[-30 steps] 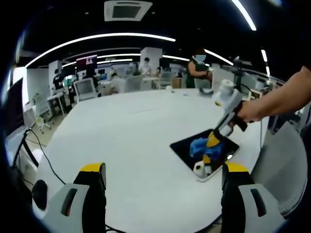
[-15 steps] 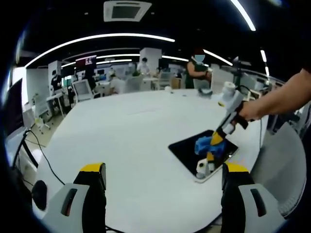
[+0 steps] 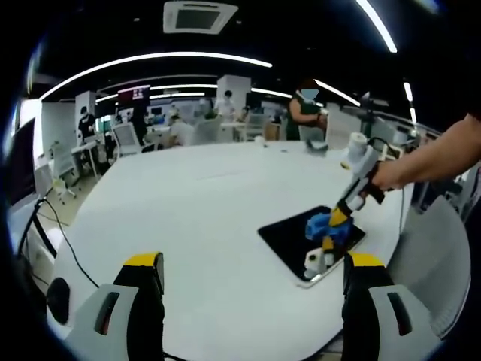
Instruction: Wipe the mirror surface with the cleaning cloth until all visible marks leave the cleaned area.
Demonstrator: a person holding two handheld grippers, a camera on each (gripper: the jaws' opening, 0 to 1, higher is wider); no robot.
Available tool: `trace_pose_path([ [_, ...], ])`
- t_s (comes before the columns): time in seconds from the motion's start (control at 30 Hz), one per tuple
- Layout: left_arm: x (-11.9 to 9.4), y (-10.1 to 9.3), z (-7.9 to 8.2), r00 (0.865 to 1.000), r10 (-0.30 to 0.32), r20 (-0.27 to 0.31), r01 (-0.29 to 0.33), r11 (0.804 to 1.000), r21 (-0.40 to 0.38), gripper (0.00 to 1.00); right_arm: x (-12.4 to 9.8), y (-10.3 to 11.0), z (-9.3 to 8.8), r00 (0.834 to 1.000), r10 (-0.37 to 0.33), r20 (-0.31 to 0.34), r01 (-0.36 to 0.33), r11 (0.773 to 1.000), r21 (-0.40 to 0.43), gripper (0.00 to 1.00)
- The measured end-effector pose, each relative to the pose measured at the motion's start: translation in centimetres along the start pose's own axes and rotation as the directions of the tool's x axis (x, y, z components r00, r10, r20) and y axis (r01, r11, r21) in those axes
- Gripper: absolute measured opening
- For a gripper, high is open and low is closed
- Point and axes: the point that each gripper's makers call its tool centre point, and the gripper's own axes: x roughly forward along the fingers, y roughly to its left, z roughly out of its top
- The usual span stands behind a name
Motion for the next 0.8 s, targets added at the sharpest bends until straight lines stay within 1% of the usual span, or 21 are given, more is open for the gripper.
trace_pose_path([
  [0.47,0.1,-0.4,0.0,1.000,-0.006,-0.003,0.006,1.000,0.003,1.00,-1.0,-2.0,-1.0,0.999,-0.033,-0.007,0.033,0.999,-0.005,0.01],
  [0.8,0.3,-0.5,0.0,1.000,-0.010,-0.006,0.010,1.000,0.004,1.00,-1.5,-3.0,-1.5,0.999,-0.049,-0.010,0.049,0.999,-0.007,0.01],
])
